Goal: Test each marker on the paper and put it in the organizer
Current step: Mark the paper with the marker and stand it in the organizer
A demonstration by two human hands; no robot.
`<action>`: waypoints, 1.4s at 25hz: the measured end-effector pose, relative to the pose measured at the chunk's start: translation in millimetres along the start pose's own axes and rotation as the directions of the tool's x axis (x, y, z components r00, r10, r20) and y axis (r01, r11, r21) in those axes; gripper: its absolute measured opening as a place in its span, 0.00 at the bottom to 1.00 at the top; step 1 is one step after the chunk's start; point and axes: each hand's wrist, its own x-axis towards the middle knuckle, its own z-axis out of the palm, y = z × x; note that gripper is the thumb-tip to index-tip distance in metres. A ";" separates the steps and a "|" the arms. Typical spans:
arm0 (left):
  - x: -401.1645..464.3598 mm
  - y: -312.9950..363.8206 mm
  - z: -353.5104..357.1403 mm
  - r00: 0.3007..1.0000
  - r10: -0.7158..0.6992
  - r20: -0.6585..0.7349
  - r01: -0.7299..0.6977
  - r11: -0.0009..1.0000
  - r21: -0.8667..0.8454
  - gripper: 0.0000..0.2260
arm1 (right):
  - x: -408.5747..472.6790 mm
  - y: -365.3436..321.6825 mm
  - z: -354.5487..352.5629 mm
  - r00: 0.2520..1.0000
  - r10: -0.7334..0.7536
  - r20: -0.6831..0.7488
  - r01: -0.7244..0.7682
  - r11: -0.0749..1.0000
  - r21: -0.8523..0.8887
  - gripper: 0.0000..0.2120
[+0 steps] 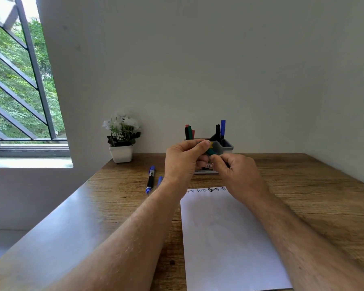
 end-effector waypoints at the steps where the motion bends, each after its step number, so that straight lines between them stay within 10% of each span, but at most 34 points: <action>1: 0.5 0.6 -0.9 1.000 -0.003 -0.015 0.003 1.000 -0.004 0.03 | -0.1 -1.6 -1.4 1.000 0.009 0.005 -0.009 1.000 -0.022 0.17; 14: 5.2 7.5 -9.1 0.987 -0.157 -0.043 0.125 0.898 -0.423 0.07 | -0.9 3.9 0.9 0.992 -0.009 -0.129 0.041 0.968 0.248 0.14; 24: 5.0 3.0 -1.4 0.977 -0.189 -0.096 0.153 0.943 -0.295 0.14 | 1.8 4.3 -6.3 0.968 0.050 -0.247 0.090 0.849 0.521 0.13; 30: -6.2 -0.9 7.3 0.993 -0.075 0.090 0.046 0.955 0.293 0.13 | 4.1 8.5 -4.3 0.952 0.215 -0.218 -0.063 0.836 0.545 0.11; 35: -4.7 -19.5 3.8 0.943 -0.144 0.301 -0.228 0.382 0.896 0.16 | 4.2 19.2 -7.6 0.903 0.340 -0.262 -0.219 0.890 0.400 0.07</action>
